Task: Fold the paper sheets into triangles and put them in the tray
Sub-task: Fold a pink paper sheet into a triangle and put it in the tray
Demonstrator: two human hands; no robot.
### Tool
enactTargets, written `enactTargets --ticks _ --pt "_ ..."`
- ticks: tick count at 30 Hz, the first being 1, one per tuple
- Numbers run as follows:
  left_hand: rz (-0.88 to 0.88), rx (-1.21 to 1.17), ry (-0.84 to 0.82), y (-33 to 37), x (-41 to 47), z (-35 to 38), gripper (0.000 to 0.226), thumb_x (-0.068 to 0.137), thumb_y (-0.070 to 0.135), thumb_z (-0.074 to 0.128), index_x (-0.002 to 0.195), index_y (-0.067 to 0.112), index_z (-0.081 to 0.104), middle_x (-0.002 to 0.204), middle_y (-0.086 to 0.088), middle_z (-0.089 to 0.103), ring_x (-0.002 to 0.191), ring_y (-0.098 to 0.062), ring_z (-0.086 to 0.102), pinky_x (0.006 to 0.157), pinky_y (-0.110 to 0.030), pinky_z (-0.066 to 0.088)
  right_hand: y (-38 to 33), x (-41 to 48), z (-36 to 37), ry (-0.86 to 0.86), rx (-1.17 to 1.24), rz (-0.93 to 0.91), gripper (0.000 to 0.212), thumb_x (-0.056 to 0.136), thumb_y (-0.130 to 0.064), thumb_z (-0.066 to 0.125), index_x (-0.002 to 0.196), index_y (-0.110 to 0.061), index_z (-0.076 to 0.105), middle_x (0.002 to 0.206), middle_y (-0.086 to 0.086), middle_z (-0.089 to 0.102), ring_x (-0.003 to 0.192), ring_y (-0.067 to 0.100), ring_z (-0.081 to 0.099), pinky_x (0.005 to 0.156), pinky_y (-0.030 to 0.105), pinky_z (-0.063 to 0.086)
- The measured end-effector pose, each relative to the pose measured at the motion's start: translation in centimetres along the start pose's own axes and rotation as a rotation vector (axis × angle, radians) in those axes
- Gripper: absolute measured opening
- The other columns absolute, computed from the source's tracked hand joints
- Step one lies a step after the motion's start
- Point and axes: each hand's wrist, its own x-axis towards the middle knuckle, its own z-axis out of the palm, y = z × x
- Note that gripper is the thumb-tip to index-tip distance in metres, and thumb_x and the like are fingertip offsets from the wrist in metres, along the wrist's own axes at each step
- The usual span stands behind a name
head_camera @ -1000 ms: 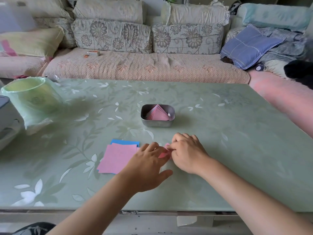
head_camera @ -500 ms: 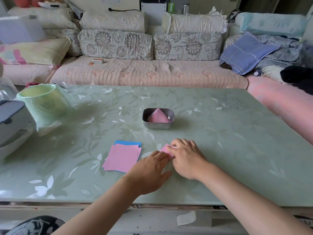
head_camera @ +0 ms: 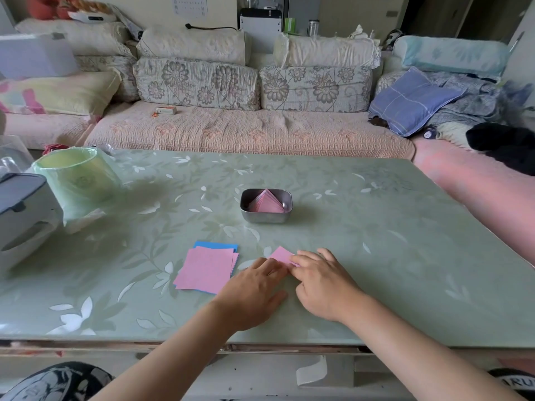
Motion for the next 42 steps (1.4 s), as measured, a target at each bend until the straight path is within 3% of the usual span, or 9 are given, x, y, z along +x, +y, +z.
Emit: enactTargets --ticks 6,14,27,29,30,32,34,36,42 --pt "-0.042 0.118 -0.01 0.5 -0.2 -0.1 0.049 0.102 0.04 0.036 0.147 0.021 0.041 0.142 0.007 0.043 0.13 -0.015 0.039 0.099 -0.036 0.044 -0.3 -0.2 0.2 0.006 -0.032 0.012 0.056 0.081 -0.028 0.034 0.129 -0.018 0.063 0.145 -0.004 0.05 0.14 0.017 0.036 0.111 0.039 0.02" --pt "-0.184 0.129 0.016 -0.4 -1.3 -0.6 0.038 0.103 0.038 0.032 0.118 0.018 0.06 0.122 0.007 0.053 0.115 -0.014 0.047 0.08 -0.033 0.049 0.0 -0.1 0.6 0.012 -0.051 0.038 0.056 0.076 -0.028 0.031 0.123 -0.022 0.062 0.138 -0.004 0.055 0.131 0.021 0.046 0.101 0.038 0.032" --pt "-0.233 0.096 0.087 -1.3 -2.7 -0.8 0.033 0.104 0.031 0.032 0.095 0.017 0.061 0.113 0.008 0.056 0.109 -0.015 0.05 0.075 -0.032 0.046 -0.1 -0.2 0.5 0.007 0.006 0.075 0.055 0.08 -0.027 0.037 0.13 -0.026 0.062 0.148 -0.006 0.049 0.133 0.018 0.044 0.105 0.035 0.029" --pt "-0.236 0.086 0.088 -1.5 -2.6 -0.7 0.034 0.104 0.028 0.033 0.088 0.017 0.061 0.122 0.006 0.057 0.114 -0.018 0.05 0.076 -0.033 0.047 -0.1 -0.1 0.6 0.015 0.003 0.075 0.056 0.079 -0.028 0.036 0.128 -0.025 0.063 0.147 -0.006 0.051 0.132 0.018 0.045 0.105 0.035 0.029" --pt "-0.242 0.059 0.111 -1.5 -2.4 -0.6 0.034 0.104 0.028 0.034 0.089 0.016 0.062 0.134 0.004 0.054 0.121 -0.019 0.048 0.081 -0.034 0.048 -0.1 -0.1 0.6 0.02 0.003 0.074 0.056 0.078 -0.028 0.035 0.127 -0.025 0.064 0.145 -0.006 0.052 0.131 0.018 0.046 0.105 0.035 0.03" --pt "-0.25 -0.012 0.191 -1.4 -2.1 -0.4 0.033 0.104 0.032 0.038 0.111 0.011 0.062 0.153 0.001 0.04 0.137 -0.019 0.037 0.094 -0.035 0.047 0.0 0.0 0.6 0.026 0.013 0.071 0.056 0.078 -0.029 0.035 0.124 -0.024 0.065 0.142 -0.005 0.054 0.13 0.019 0.046 0.105 0.034 0.031" --pt "-0.188 -0.022 0.221 -1.1 -1.5 -0.4 0.043 0.103 0.037 0.042 0.132 0.008 0.055 0.156 -0.001 0.036 0.145 -0.018 0.029 0.105 -0.033 0.042 0.0 0.0 0.7 0.025 0.02 0.073 0.054 0.079 -0.03 0.037 0.125 -0.024 0.066 0.142 -0.002 0.054 0.131 0.02 0.046 0.106 0.035 0.031" --pt "-0.098 -0.003 0.155 -0.7 -0.8 -0.3 0.048 0.102 0.04 0.044 0.137 0.01 0.054 0.155 0.0 0.039 0.146 -0.015 0.027 0.111 -0.031 0.036 0.0 0.1 0.8 0.027 0.024 0.075 0.051 0.081 -0.03 0.04 0.124 -0.023 0.066 0.142 0.0 0.054 0.131 0.021 0.046 0.107 0.035 0.031" --pt "-0.066 -0.003 0.066 0.7 0.2 0.6 0.045 0.101 0.041 0.042 0.14 0.019 0.049 0.137 0.003 0.05 0.126 -0.017 0.044 0.099 -0.037 0.043 0.0 -0.2 0.7 0.018 0.059 0.093 0.05 0.085 -0.028 0.043 0.131 -0.027 0.063 0.146 0.001 0.051 0.134 0.022 0.043 0.109 0.036 0.03"
